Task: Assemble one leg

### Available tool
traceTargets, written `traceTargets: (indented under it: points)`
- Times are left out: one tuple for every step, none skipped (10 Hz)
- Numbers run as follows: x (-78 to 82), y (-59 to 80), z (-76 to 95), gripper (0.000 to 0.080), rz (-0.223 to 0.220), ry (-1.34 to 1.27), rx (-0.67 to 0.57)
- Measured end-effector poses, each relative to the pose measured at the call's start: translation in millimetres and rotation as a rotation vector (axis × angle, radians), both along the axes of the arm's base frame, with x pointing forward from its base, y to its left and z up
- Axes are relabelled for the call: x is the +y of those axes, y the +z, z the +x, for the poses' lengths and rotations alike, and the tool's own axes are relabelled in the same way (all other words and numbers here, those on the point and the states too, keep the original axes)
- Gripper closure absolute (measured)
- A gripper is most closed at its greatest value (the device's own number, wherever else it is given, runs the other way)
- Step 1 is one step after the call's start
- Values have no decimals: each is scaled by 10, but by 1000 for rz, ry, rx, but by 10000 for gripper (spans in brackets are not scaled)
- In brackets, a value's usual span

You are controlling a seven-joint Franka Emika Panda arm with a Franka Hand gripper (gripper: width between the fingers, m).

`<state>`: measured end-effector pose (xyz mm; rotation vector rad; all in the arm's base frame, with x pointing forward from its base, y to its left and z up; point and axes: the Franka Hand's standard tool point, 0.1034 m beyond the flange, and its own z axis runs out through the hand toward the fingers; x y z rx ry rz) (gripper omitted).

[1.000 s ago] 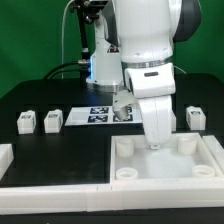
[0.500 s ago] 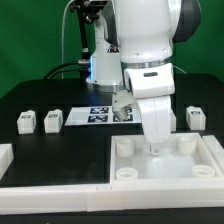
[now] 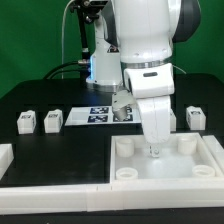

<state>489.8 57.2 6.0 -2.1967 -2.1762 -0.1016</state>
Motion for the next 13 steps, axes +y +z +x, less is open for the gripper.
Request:
traceTargets:
  points:
    - [0, 0, 0, 150, 0, 0, 0]
    - [-4, 18, 1, 150, -1, -12, -1]
    - [-13, 105, 3, 150, -4, -35, -11]
    - [-4, 239, -18, 150, -10, -79, -21]
    - [40, 384, -43, 150, -14, -152, -30]
    - [122, 475, -78, 150, -14, -235, -34]
    - [257, 562, -128, 150, -16, -292, -33]
    - [427, 626, -157, 150, -5, -455, -26]
    - [645, 647, -198, 150, 6, -616, -15]
    - [811, 653, -230, 150, 14, -740, -5]
    - [865, 650, -244, 150, 21, -818, 4]
    - [858, 649, -243, 150, 27, -895, 13]
    - [860, 648, -244, 150, 35, -999, 26]
